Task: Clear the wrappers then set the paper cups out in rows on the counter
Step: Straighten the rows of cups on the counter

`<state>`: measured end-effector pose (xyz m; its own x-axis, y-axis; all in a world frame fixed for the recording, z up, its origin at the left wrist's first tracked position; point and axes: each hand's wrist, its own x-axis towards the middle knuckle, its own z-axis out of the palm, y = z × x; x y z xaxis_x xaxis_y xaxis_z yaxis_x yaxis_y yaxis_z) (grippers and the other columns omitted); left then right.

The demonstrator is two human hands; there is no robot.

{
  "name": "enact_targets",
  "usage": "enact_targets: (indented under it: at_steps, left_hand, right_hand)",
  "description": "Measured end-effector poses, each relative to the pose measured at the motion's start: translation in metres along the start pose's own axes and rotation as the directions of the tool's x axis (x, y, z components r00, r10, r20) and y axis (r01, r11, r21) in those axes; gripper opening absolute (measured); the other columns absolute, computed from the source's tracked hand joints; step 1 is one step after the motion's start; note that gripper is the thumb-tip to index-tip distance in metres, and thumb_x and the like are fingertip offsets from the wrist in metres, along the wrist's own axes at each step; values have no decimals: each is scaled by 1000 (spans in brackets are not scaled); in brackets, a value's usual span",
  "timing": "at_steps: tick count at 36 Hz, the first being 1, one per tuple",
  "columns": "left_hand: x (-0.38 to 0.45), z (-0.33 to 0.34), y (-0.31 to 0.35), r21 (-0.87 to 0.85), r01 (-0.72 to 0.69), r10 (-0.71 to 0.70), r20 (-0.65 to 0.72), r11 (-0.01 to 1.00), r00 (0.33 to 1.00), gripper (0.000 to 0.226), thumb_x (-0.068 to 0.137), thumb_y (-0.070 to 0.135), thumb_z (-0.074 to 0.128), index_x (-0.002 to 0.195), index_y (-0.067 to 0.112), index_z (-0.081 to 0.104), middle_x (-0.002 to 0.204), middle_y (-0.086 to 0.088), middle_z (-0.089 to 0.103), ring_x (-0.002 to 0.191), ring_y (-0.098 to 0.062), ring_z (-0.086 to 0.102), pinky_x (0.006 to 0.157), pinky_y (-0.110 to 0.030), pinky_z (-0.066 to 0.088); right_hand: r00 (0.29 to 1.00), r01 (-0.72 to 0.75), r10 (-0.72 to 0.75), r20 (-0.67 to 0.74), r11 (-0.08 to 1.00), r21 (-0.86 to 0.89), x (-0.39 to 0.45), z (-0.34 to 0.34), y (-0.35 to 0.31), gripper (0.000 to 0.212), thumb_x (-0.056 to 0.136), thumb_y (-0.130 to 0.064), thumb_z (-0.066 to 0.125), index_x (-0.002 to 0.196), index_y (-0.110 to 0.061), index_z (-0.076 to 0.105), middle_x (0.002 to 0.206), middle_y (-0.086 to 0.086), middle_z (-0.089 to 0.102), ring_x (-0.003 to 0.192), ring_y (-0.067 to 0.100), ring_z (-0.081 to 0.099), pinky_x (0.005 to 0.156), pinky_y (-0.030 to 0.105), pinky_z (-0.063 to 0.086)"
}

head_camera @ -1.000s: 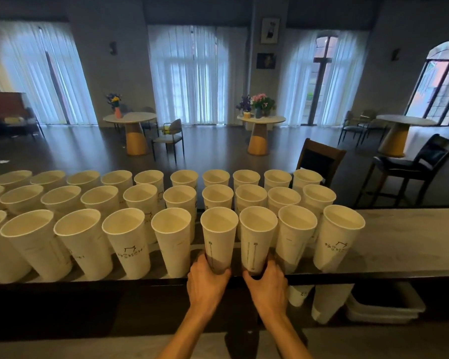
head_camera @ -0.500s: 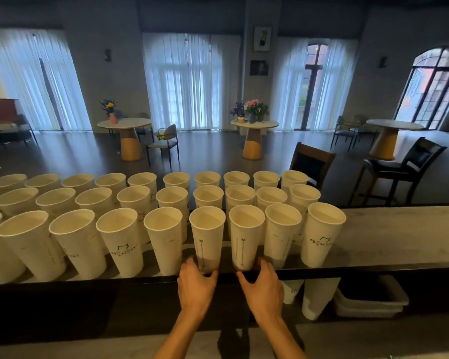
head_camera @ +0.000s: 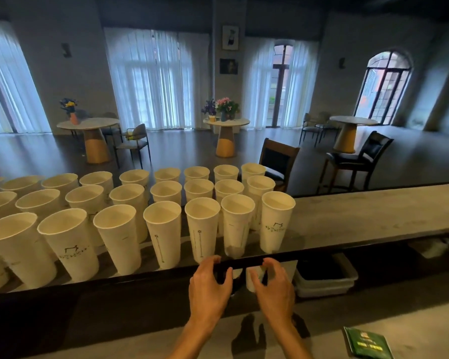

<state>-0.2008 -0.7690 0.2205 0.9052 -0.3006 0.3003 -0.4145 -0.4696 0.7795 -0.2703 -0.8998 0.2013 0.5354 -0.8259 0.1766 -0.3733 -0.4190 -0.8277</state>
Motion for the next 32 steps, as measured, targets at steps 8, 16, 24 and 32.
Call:
enact_targets:
  at_steps: [8,16,24,32]
  left_hand:
    - [12,40,25,5,91,-91,100,996,991,65,82,46,77,136,26,48,133,6,63,126,-14,60,99,-38,55]
    - [37,57,28,74,185,-190,81,980,978,69,83,42,79,141,21,47,135,2,62,126,-16,60,98,-34,55]
    - [53,60,21,61,212,-216,61,975,974,70,79,39,83,139,23,50,130,5,65,109,-6,66,89,-26,56]
    - [57,65,18,77,222,-225,36,972,974,66,79,33,84,136,22,53,127,3,66,115,-16,67,95,-34,58]
  right_hand:
    - [983,-180,181,-43,983,24,41,-22,20,96,72,-45,82,149,-28,27,153,0,39,138,25,41,107,49,40]
    - [996,-57,55,65,998,23,79,-14,24,103,66,-48,85,148,-28,27,148,0,47,134,24,47,104,46,47]
    - [998,-9,8,64,1000,11,95,-4,18,97,63,-46,87,142,-32,33,136,-2,59,124,22,58,96,46,53]
    - [998,-14,17,63,999,-36,98,-8,17,78,71,-41,83,138,-28,43,132,-2,62,122,22,59,96,45,53]
